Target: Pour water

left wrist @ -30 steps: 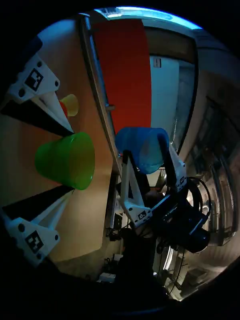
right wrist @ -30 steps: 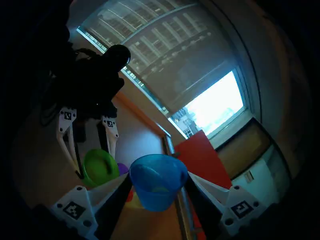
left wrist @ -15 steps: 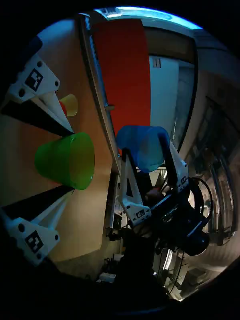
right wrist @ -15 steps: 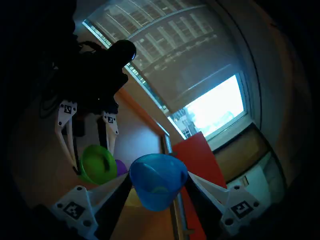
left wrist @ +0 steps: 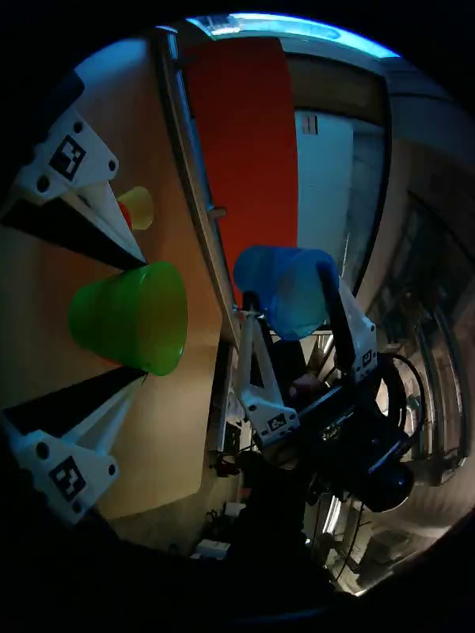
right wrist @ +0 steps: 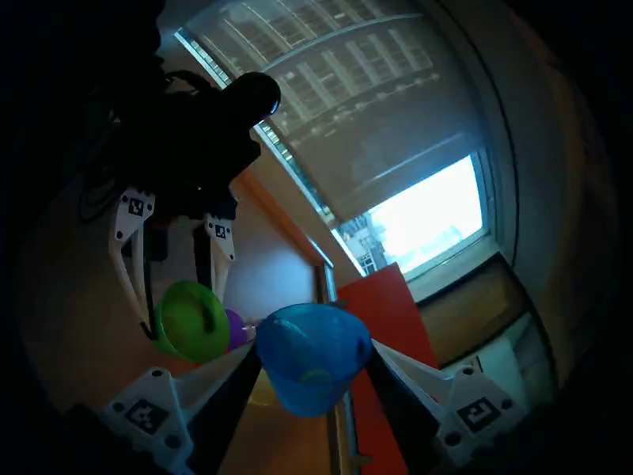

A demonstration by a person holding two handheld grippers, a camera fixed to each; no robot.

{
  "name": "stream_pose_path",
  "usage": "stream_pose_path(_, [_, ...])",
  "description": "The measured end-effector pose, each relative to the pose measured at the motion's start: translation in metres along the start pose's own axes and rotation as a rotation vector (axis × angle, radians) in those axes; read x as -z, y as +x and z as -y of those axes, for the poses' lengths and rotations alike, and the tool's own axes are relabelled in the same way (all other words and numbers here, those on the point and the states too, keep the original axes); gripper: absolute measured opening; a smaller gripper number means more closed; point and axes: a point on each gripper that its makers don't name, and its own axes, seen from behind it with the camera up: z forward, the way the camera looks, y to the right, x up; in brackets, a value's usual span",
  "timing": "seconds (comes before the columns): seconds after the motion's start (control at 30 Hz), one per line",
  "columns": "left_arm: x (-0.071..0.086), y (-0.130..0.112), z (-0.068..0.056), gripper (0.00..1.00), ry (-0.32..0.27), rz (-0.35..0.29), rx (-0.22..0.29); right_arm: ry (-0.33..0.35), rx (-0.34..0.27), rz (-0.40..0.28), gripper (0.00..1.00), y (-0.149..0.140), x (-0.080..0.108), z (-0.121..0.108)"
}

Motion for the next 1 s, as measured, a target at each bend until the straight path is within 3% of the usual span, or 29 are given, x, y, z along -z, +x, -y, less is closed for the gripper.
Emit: stream_pose_path(1.0, [-0.0024,0.0004,-0.0016,0.83,0.002,-0.01,-0.006,-0.012,0.063,0.01,0.9,0.0007,0.0,-0.0057])
